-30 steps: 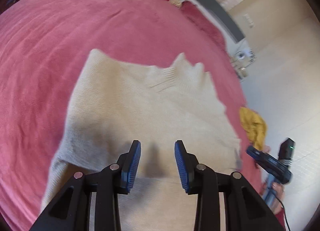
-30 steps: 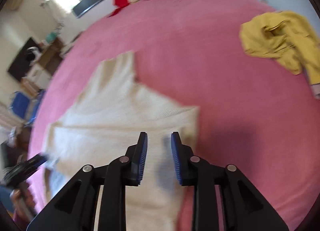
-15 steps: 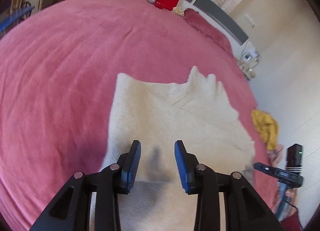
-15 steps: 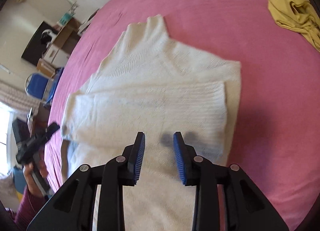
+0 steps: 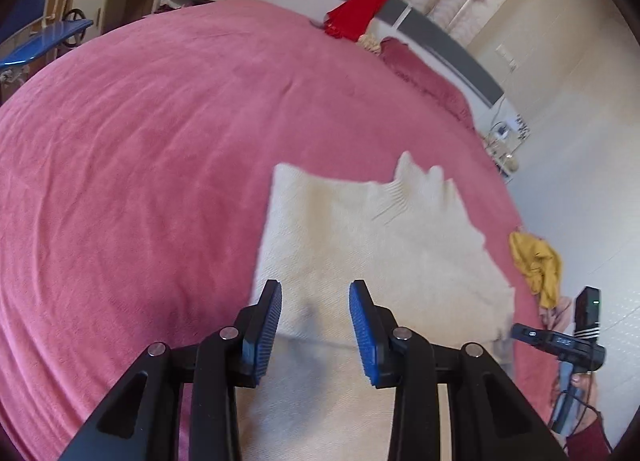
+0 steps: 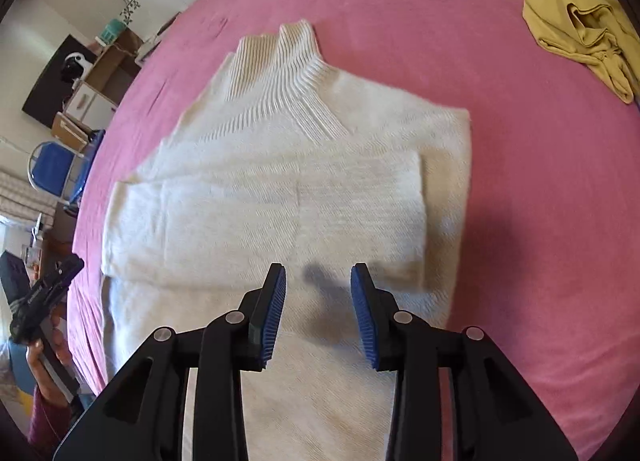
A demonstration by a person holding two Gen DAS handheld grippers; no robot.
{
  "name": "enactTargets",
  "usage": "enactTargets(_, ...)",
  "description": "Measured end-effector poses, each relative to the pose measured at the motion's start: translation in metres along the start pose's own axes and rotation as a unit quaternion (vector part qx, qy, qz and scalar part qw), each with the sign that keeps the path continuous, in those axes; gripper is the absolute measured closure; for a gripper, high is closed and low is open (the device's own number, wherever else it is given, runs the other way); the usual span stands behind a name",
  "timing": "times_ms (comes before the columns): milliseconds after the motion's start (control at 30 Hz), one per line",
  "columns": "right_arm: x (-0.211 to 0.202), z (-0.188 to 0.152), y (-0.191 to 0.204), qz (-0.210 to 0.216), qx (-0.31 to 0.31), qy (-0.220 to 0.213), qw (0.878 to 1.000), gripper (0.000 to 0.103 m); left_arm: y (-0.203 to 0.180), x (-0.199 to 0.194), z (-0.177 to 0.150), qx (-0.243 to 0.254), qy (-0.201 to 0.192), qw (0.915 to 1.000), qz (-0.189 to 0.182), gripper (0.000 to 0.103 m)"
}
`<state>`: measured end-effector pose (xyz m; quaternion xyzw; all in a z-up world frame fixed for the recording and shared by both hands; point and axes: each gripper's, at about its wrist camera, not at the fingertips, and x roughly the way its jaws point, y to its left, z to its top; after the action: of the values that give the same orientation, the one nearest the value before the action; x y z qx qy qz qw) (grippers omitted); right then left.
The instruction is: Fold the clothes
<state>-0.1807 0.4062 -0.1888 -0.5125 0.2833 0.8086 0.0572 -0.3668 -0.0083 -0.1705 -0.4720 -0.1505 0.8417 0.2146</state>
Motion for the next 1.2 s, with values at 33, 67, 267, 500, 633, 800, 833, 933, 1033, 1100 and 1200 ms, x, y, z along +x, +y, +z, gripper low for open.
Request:
enactTargets(33,0.002,0.004,0.003,0.005,0.006,-0.004,1.0,0.066,-0.006,0.006,0.006,0.005,0.0,1.0,-0.004,0.067)
enactTargets(67,0.007,0.01,0.001,0.01,0.018,-0.005,1.0,0.066,-0.014,0.012,0.009,0.014,0.001,0.9999,-0.006,0.067)
enactTargets(267,0.049,0.03,0.0,-0.007,0.053,0.002,0.999,0.066,-0.029,0.079,0.031,0.048,0.05,0.9969,0.037,0.067)
enactTargets(500,0.071,0.035,0.016,-0.034,0.024,0.003,0.999,0.075,-0.002,0.085,0.027,0.029,0.051,0.9978,0.031,0.069)
enactTargets(633,0.047,0.023,0.036,-0.022,-0.008,-0.019,1.0,0.066,0.003,0.034,0.009,0.028,0.016,0.9993,-0.017,0.068)
enactTargets(800,0.057,-0.005,0.037,-0.017,-0.017,0.016,1.0,0.066,-0.003,0.03,-0.031,0.057,0.053,0.997,0.0,0.068)
enactTargets(833,0.059,-0.01,0.038,-0.016,-0.019,0.022,0.999,0.066,0.002,0.037,-0.036,0.051,0.066,0.9964,0.01,0.069)
enactTargets(933,0.066,-0.021,0.03,-0.001,0.001,0.036,0.999,0.068,0.023,0.045,-0.035,-0.015,0.08,0.9966,0.005,0.077)
enactTargets(1033,0.056,-0.019,0.026,0.01,0.035,0.03,0.999,0.066,0.022,0.018,-0.033,-0.034,0.055,0.9979,0.002,0.071)
enactTargets(1100,0.038,-0.024,0.038,0.03,0.024,0.015,0.999,0.065,0.014,-0.007,-0.04,-0.015,0.039,0.9991,-0.005,0.068)
enactTargets(1200,0.03,-0.044,0.056,0.052,0.005,0.032,0.998,0.051,0.009,-0.033,-0.06,0.016,0.037,0.9991,0.011,0.066)
